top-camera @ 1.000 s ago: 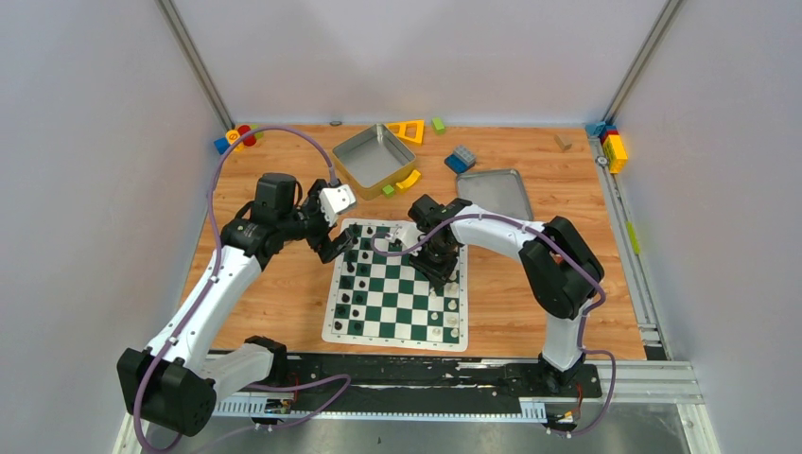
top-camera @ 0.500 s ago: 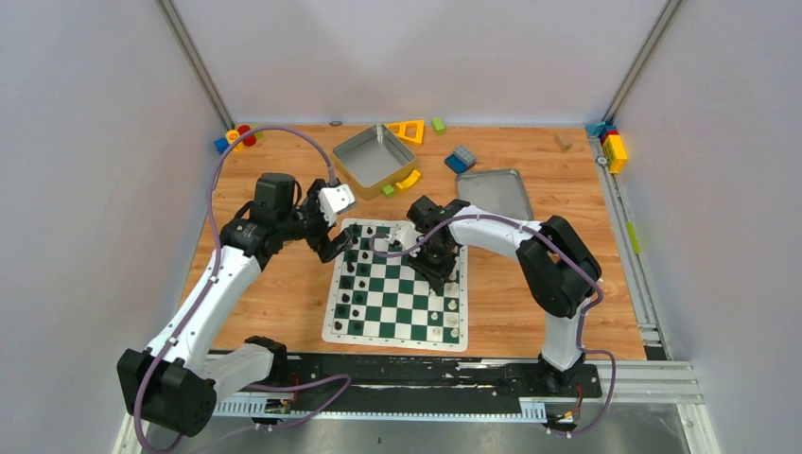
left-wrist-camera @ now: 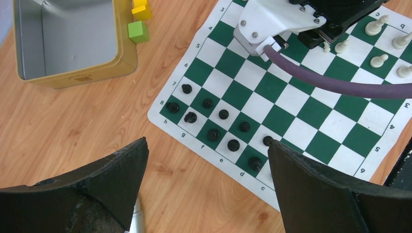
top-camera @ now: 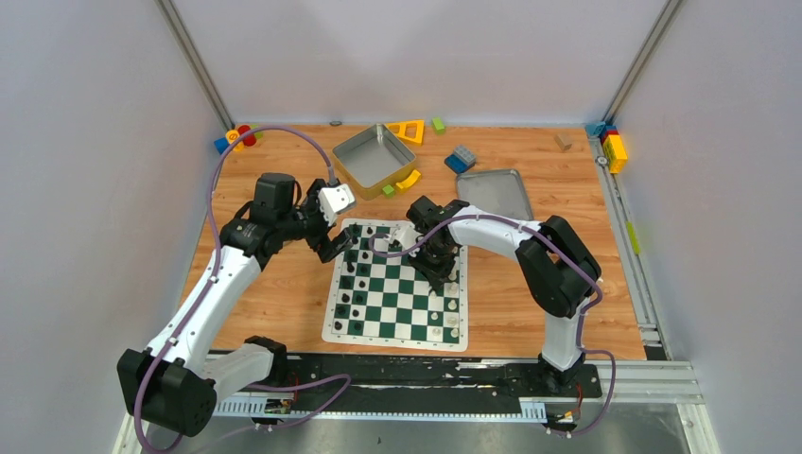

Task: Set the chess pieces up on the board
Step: Pick up the chess piece from the chessboard.

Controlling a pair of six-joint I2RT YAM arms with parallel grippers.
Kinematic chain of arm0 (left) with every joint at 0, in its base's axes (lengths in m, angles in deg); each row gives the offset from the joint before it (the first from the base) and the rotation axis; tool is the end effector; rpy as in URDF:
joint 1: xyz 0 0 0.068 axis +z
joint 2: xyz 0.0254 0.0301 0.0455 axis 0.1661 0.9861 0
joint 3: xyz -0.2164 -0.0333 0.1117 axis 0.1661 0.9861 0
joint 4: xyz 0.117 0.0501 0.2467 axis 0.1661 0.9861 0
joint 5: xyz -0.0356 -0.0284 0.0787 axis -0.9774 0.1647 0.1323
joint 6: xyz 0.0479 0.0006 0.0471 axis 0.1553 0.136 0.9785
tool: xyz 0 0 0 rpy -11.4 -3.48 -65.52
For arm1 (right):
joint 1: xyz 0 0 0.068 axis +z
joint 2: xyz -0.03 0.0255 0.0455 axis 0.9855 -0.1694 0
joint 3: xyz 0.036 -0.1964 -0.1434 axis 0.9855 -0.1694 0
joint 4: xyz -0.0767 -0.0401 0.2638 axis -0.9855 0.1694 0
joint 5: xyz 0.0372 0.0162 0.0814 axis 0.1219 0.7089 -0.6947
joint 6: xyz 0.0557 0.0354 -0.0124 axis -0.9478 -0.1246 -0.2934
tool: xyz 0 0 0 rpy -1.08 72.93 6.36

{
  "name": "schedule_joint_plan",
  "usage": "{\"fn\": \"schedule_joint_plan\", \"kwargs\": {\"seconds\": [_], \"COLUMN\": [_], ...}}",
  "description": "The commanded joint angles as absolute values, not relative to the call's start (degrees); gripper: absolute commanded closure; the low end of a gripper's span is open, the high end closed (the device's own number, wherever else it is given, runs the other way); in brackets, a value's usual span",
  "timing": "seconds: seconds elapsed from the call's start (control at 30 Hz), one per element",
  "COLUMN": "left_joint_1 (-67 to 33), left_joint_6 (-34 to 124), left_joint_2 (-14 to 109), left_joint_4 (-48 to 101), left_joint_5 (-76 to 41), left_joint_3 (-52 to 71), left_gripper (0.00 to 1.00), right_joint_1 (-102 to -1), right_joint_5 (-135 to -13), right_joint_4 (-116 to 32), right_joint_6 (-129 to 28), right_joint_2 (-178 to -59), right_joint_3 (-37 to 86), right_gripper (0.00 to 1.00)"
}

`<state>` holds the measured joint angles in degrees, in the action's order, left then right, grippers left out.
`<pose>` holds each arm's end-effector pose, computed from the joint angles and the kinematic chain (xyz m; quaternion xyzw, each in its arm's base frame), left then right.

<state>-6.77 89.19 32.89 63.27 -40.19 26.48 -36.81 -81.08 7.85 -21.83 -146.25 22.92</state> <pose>0.2461 -0.1009 0.2763 0.4622 0.7505 -0.1838 0.4352 0.2489 0.2550 0.1105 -0.5392 0.8308 0.1372 0.0163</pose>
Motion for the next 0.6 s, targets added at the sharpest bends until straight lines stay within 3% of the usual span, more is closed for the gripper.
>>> {"fn": "schedule_joint_plan", "kwargs": {"seconds": [0.0,0.57], "left_joint_1": [-6.2,-5.4], "left_joint_6": [89.2,88.5], "left_joint_2": [31.4,31.9], "left_joint_4": [62.7,57.9], "left_joint_5": [-41.1,-41.7], "left_joint_3": [26.4,29.7], "left_gripper": [0.0,0.0], "right_joint_1": [-36.5,-36.6], "right_joint_5": [-82.2,-83.3], "right_joint_4": [6.7,7.5], "right_joint_6": [-22.3,-22.3], "right_joint_2": [-146.6,-146.0], "right_joint_3": [23.6,27.5], "right_gripper": [0.91,0.98]}}
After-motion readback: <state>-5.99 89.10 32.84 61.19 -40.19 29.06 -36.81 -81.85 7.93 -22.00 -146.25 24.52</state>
